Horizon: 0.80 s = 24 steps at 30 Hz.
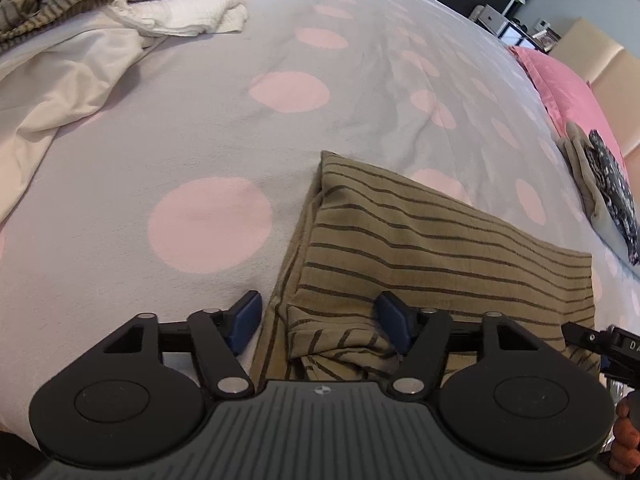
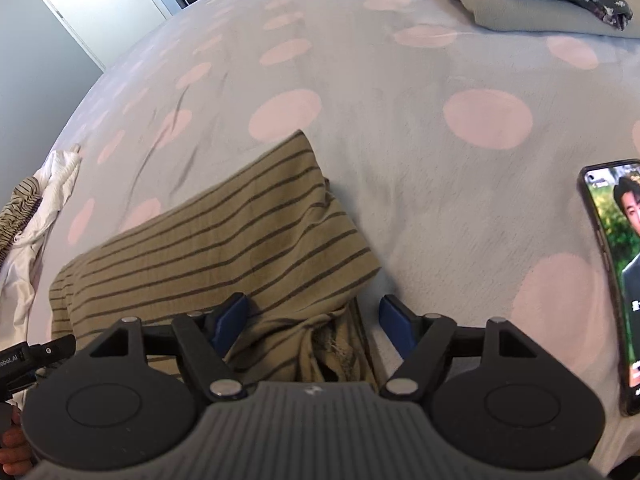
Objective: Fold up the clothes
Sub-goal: 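Pinch the folded brown shirt edge with the left tool while the right tool pinches beside it, then lift the folded shirt with both tools and carry it beside the clothes stack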
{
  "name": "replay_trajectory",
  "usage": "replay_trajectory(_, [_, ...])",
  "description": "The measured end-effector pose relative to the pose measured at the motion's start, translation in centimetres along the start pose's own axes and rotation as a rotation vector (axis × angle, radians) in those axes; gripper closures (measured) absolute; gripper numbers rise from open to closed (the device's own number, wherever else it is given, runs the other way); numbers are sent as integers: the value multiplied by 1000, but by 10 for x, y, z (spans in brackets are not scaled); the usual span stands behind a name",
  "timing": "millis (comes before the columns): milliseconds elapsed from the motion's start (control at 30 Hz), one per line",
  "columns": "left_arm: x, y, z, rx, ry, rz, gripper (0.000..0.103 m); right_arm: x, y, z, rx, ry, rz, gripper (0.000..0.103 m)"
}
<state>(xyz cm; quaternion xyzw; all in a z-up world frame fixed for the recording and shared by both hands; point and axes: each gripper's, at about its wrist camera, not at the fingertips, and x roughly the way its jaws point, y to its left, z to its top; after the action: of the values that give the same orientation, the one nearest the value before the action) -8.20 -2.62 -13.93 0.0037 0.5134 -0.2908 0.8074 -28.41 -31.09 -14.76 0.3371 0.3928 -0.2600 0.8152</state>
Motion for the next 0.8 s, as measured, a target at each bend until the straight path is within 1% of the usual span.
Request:
replay_trajectory(67, [1, -3, -1, 19, 0, 3, 33, 2, 0, -1, -2, 0, -1, 26])
replay_trajectory(200, [3, -8, -3, 57, 1, 9, 33, 3, 4, -5, -37, -8, -22, 27])
replay_trajectory(267, [3, -11, -4, 76, 2, 12, 36, 3, 6, -7, -52, -12, -26, 30])
replay_trajectory(300, [4, -12, -5, 86, 2, 14, 39, 2, 6, -8, -53, -13, -20, 32])
replay_trajectory(367, [4, -15, -6, 105, 1, 15, 45, 0, 6, -9, -55, -13, -8, 42])
replay_trajectory(400, [3, -16, -7, 112, -2, 13, 50, -1, 6, -9, -53, -12, 1, 46])
replay_trajectory(433, [2, -17, -7, 119, -5, 12, 55, -2, 6, -10, -51, -12, 10, 53])
replay_trajectory(467, [1, -18, -8, 126, -8, 10, 57, -3, 6, -10, -44, -12, 22, 63])
replay_trajectory(500, [1, -19, -8, 132, -11, 9, 63, -4, 5, -10, -36, -13, 34, 67])
replay_trajectory(533, [-1, -19, -9, 136, -15, 5, 69, -5, 5, -11, -33, -17, 42, 76])
replay_trajectory(567, [-2, -19, -9, 136, -20, 0, 73, -7, 6, -11, -31, -23, 50, 81])
replay_trajectory(600, [-4, -20, -10, 138, -28, -1, 79, -9, 7, -11, -33, -32, 56, 83])
replay_trajectory(633, [-6, -20, -10, 140, -36, -1, 82, -11, 8, -12, -36, -42, 60, 86])
replay_trajectory(700, [-11, -24, -13, 162, -61, 6, 87, -16, 11, -13, -55, -65, 63, 88])
replay_trajectory(800, [-19, -29, -14, 190, -99, 10, 90, -27, 15, -14, -66, -104, 76, 90])
